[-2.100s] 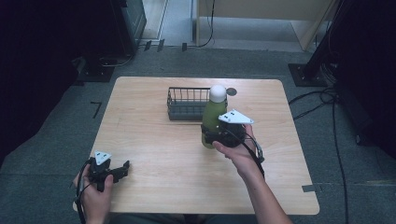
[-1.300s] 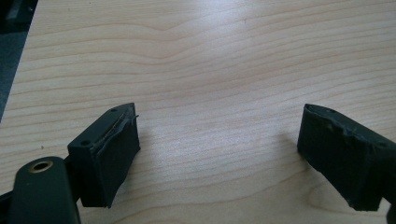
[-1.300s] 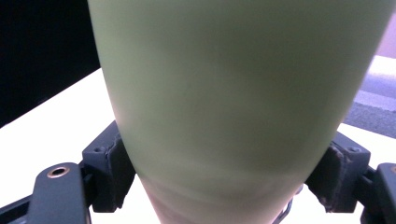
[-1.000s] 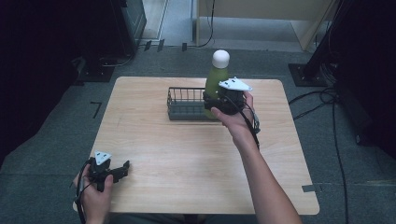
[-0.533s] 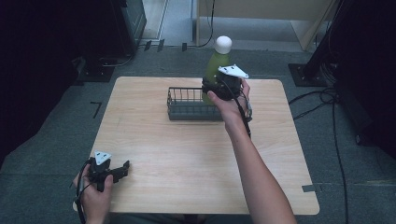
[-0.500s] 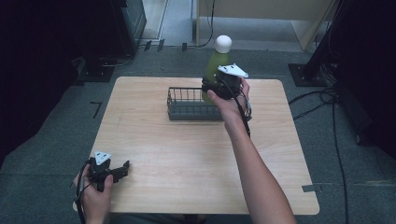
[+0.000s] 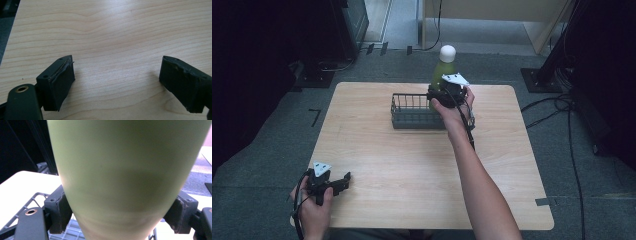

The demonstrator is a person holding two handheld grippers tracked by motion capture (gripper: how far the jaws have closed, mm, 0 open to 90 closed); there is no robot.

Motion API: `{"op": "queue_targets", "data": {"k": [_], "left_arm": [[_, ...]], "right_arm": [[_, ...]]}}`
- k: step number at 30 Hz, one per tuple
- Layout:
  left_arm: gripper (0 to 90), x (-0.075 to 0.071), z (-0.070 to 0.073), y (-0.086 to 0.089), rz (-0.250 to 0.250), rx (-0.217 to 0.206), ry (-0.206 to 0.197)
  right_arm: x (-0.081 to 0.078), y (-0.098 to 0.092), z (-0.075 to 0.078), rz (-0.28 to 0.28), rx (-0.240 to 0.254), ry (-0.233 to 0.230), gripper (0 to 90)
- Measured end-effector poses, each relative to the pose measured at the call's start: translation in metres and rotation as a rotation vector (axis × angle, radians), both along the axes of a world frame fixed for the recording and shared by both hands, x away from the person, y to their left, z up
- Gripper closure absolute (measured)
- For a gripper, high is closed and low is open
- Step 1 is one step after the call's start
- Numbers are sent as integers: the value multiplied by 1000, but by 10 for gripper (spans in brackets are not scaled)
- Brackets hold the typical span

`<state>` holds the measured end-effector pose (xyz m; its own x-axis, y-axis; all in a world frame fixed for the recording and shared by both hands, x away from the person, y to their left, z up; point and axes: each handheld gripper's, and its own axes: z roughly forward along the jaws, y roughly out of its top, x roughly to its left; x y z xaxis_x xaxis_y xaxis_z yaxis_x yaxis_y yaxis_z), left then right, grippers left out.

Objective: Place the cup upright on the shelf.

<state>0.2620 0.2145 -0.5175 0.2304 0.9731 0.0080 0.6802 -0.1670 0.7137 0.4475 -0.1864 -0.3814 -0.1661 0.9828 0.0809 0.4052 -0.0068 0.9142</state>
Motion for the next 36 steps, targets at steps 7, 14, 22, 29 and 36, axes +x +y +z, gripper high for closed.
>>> {"op": "queue_targets", "data": {"k": [7, 14, 22, 29, 36], "left_arm": [[135, 0, 0, 0, -1, 2, 0], [135, 0, 0, 0, 0, 1, 0], [135, 0, 0, 0, 0, 1, -1], [135, 0, 0, 0, 0, 1, 0], [135, 0, 0, 0, 0, 1, 0]], "right_arm": [[1, 0, -19, 18, -31, 29, 205], [2, 1, -24, 15, -26, 31, 204], [2, 2, -29, 81, -63, -1, 200], [4, -5, -28, 89, -10, 32, 190], [4, -5, -29, 128, -39, 28, 193]]}}
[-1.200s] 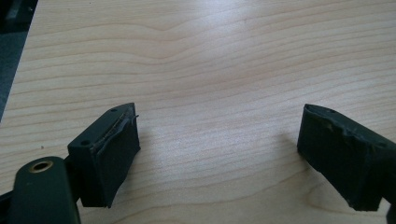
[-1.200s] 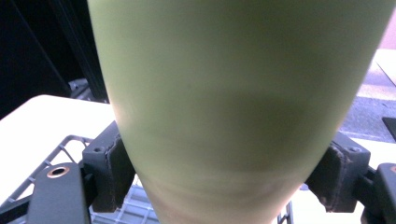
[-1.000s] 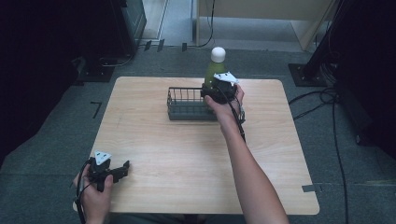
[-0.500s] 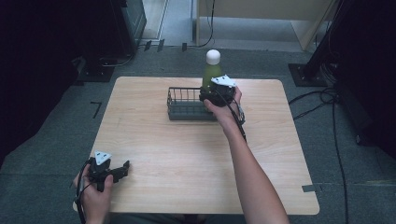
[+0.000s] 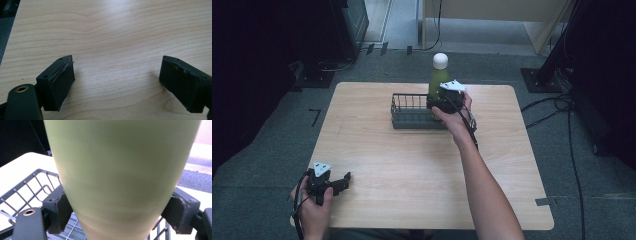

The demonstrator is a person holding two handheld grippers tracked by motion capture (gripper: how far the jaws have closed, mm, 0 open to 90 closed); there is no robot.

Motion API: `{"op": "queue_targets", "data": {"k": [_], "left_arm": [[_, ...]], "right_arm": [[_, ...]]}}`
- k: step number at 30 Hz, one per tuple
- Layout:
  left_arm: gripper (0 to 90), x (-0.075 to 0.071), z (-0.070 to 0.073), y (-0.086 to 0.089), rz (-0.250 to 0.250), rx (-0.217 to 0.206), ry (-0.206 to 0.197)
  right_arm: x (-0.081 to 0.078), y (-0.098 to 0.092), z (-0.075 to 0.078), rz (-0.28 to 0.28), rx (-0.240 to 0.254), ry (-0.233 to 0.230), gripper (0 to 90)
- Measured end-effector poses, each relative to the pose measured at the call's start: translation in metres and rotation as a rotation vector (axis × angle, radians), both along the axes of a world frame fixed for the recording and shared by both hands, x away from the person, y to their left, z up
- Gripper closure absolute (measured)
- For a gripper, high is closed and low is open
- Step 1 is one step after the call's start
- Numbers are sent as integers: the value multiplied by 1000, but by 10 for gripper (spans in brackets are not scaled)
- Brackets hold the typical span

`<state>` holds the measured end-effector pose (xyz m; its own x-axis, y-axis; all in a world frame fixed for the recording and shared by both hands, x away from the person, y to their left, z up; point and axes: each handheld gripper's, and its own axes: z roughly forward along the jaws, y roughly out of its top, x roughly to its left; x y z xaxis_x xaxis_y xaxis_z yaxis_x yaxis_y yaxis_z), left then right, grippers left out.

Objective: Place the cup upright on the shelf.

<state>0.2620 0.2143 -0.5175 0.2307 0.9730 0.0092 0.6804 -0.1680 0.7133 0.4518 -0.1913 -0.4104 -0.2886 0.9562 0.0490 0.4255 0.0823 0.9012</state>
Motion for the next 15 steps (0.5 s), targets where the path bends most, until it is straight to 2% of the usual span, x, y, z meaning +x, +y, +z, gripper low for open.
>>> {"op": "queue_targets", "data": {"k": [11, 12, 15], "left_arm": [[134, 0, 0, 0, 0, 0, 0], [134, 0, 0, 0, 0, 0, 0], [134, 0, 0, 0, 0, 0, 0]], "right_arm": [[2, -4, 2, 17, 17, 30, 172], [2, -5, 2, 24, 9, 43, 135], [2, -7, 2, 24, -6, 50, 119]]}}
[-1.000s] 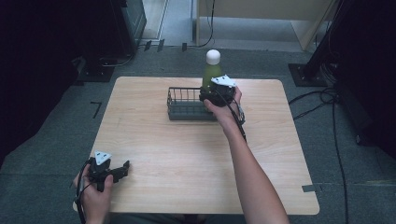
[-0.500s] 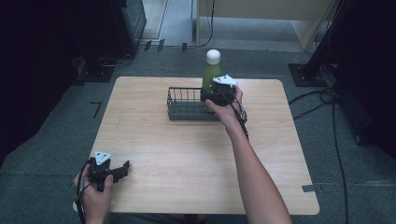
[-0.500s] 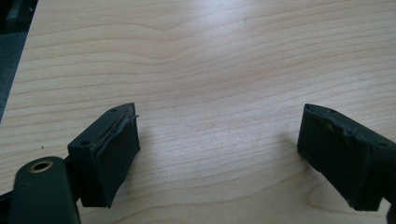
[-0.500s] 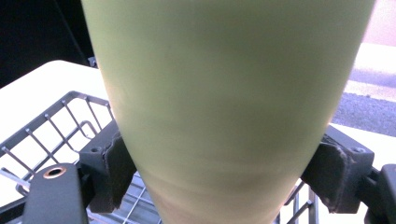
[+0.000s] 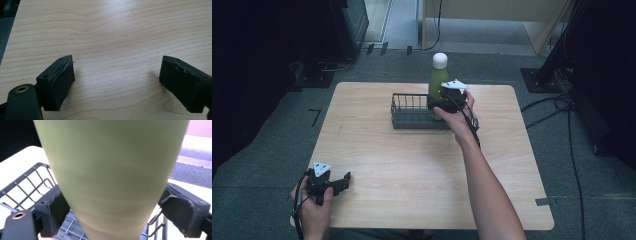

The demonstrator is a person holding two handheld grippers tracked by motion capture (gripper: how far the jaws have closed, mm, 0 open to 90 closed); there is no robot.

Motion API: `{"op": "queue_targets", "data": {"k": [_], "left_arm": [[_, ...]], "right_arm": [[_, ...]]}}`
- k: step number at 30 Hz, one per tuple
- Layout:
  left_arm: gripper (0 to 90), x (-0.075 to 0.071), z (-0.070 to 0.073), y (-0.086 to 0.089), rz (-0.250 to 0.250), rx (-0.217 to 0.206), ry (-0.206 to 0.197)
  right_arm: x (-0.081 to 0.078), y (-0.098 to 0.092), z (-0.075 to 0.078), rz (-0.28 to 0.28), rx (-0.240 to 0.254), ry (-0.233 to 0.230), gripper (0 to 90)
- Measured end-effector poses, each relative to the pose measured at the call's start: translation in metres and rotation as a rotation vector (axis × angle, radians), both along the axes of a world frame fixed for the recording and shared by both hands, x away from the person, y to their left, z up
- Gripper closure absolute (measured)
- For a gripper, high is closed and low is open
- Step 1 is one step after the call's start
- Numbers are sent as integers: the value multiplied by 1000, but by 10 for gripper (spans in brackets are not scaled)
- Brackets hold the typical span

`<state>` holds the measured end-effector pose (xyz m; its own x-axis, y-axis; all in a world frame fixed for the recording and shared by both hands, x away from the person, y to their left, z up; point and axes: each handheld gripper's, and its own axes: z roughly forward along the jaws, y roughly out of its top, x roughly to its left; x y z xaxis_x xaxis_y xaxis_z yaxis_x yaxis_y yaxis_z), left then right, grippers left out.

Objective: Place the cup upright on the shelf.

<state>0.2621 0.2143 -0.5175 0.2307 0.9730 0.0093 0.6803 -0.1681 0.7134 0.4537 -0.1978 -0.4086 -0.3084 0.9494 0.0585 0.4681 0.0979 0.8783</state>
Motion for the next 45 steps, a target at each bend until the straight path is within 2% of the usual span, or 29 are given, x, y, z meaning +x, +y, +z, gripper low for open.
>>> {"op": "queue_targets", "data": {"k": [3, 10, 21, 29, 45], "left_arm": [[135, 0, 0, 0, 0, 0, 0], [135, 0, 0, 0, 0, 0, 0], [134, 0, 0, 0, 0, 0, 0], [134, 0, 0, 0, 0, 0, 0], [134, 0, 0, 0, 0, 0, 0]], "right_arm": [[-1, -3, 1, -1, -5, 5, 86], [-9, -4, 5, 21, -2, -16, 78], [-21, -13, 4, 25, 11, -28, 56], [-34, -25, 1, 23, 30, -35, 54], [-70, -56, -11, 20, 13, -55, 55]]}}
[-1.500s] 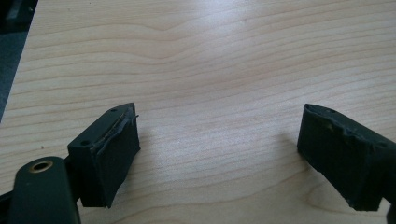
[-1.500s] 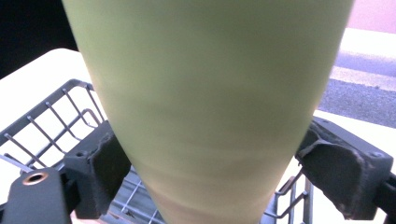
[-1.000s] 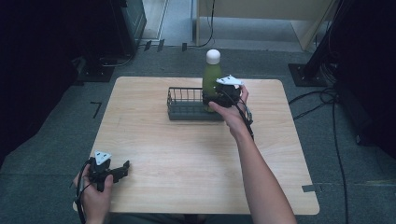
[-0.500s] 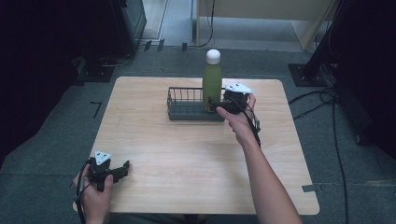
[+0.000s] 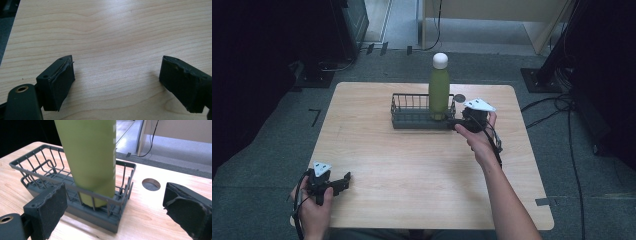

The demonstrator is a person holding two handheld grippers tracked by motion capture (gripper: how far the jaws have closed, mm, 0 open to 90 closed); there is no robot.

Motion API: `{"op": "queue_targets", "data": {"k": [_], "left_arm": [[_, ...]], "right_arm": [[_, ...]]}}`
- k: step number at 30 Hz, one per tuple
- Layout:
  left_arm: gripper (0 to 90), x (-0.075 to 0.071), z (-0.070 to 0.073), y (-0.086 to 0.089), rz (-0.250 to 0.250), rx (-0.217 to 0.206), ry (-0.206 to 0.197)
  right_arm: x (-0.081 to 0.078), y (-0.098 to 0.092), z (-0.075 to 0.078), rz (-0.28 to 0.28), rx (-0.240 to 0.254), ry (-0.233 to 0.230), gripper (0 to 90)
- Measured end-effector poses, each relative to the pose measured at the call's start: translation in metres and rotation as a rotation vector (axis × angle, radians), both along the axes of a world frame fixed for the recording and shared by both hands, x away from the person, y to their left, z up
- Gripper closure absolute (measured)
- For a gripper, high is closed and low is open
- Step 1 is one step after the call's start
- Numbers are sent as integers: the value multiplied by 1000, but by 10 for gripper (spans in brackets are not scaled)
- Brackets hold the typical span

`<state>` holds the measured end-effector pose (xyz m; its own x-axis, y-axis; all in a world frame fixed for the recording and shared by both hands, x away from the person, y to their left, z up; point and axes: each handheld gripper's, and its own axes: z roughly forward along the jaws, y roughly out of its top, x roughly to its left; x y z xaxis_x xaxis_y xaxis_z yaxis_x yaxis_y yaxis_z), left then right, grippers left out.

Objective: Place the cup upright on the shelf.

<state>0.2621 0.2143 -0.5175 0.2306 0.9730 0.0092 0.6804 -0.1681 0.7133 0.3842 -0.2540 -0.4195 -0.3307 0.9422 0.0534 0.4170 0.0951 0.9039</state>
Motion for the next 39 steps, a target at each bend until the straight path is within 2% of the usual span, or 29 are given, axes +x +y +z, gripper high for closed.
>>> {"op": "queue_targets", "data": {"k": [11, 20, 26, 39], "left_arm": [[135, 0, 0, 0, 0, 0, 0], [134, 0, 0, 0, 0, 0, 0], [135, 0, 0, 0, 0, 0, 0], [134, 0, 0, 0, -1, 2, 0]], "right_arm": [[-23, -18, -14, -12, -35, 15, 44], [-40, -32, -18, -20, -26, 12, 41], [-51, -41, -24, -28, -41, 13, 42], [-74, -69, -48, -71, -26, 60, 43]]}}
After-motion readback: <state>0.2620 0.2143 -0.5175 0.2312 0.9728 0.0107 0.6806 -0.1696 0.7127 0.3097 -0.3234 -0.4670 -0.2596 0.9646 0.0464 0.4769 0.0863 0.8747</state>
